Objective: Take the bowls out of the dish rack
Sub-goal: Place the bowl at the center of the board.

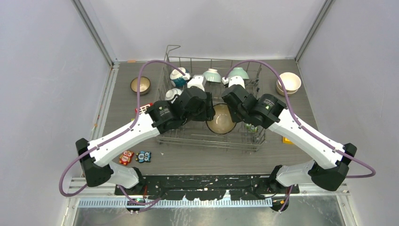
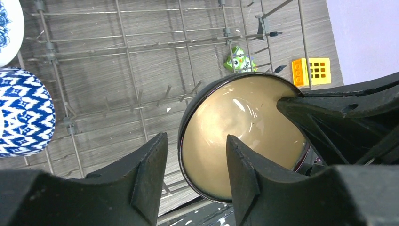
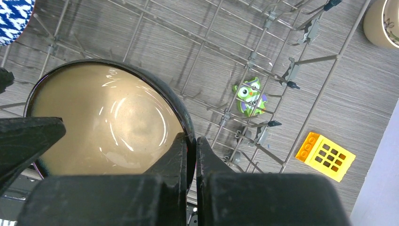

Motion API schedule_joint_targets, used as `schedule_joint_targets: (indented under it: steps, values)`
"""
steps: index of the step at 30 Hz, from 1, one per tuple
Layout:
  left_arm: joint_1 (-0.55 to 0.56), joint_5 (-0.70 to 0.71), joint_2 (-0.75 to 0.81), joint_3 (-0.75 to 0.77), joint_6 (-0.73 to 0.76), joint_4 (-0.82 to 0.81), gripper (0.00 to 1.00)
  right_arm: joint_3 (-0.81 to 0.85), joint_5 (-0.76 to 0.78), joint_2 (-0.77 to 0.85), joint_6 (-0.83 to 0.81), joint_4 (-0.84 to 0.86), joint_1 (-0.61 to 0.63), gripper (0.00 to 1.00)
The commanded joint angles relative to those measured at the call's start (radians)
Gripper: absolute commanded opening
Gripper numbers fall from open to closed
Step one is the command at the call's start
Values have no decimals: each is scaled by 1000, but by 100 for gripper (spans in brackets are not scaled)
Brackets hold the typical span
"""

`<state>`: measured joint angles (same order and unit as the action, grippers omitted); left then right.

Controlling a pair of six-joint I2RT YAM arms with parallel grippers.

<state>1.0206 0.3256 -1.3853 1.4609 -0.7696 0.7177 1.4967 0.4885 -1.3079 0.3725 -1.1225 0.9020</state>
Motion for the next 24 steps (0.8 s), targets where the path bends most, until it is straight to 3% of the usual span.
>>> schedule_joint_targets:
  steps: [1,6,15,24]
  values:
    - [-5,16,12,55,27,7,48,54,32,22,36,61,2,1]
    - [-5,6,-15,64,33,31,40,50,44,31,50,71,2,1]
    - [-5,-17,-23,35,29,36,43,37,81,60,69,94,2,1]
    - [-22,-53,11,-39,5,-3,37,17,55,82,88,114,-10,1]
